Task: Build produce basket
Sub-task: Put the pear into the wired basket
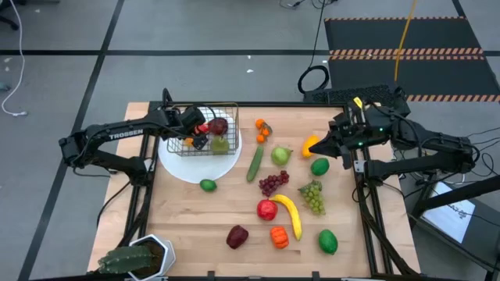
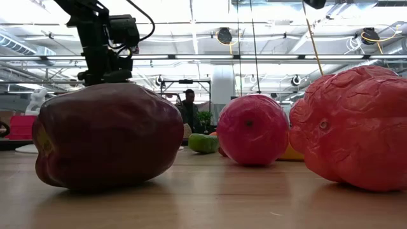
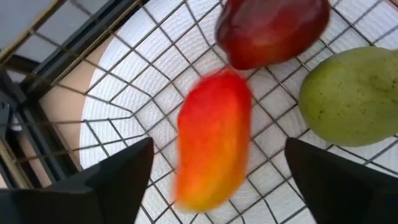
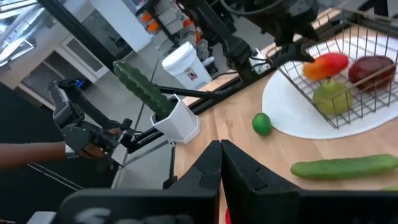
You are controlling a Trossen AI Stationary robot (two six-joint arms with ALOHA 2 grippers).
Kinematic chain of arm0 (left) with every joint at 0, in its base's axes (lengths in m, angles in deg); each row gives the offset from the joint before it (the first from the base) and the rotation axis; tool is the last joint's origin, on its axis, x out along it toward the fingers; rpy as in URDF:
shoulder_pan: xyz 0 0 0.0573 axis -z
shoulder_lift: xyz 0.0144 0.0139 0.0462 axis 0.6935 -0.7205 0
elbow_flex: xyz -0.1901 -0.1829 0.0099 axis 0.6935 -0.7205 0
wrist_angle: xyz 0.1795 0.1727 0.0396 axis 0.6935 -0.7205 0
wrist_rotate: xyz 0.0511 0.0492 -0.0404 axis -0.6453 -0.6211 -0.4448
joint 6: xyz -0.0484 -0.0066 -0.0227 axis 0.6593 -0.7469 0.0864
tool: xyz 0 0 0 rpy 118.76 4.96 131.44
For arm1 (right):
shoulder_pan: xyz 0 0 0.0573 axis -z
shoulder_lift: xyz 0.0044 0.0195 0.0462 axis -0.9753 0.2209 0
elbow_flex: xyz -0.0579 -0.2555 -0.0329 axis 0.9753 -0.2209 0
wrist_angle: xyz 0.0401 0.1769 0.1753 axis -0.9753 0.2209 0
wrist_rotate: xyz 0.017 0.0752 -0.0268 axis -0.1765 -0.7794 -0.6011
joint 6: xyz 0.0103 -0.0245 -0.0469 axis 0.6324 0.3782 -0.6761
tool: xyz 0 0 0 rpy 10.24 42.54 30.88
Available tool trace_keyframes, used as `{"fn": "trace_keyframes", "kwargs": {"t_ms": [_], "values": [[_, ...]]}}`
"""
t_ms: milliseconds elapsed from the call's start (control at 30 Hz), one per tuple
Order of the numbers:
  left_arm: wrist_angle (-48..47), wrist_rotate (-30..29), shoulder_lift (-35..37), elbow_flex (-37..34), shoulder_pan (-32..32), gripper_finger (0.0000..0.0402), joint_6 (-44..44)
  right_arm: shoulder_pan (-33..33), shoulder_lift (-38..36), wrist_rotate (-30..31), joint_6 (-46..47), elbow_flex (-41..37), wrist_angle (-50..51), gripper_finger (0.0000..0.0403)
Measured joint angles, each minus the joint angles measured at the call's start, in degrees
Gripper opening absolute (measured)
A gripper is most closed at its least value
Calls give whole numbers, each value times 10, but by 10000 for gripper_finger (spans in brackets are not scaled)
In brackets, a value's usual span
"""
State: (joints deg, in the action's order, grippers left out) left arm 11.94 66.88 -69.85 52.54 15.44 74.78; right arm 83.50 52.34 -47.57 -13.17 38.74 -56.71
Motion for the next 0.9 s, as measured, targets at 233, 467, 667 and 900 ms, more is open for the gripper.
{"fn": "trace_keyframes", "kwargs": {"t_ms": [233, 467, 667, 900], "values": [[-46, 0, 0, 70, 21, 370, 49, 0, -16, 0, 25, 0, 12, 2], [-51, 1, 0, 168, 47, 308, 35, 1, -4, 26, 45, 0, 23, 2], [-60, 51, 0, 238, 61, 255, 62, 1, 19, 67, 113, 0, 19, 2], [-28, 121, 7, 258, 97, 203, 114, -21, 51, 151, 225, 0, -8, 2]]}}
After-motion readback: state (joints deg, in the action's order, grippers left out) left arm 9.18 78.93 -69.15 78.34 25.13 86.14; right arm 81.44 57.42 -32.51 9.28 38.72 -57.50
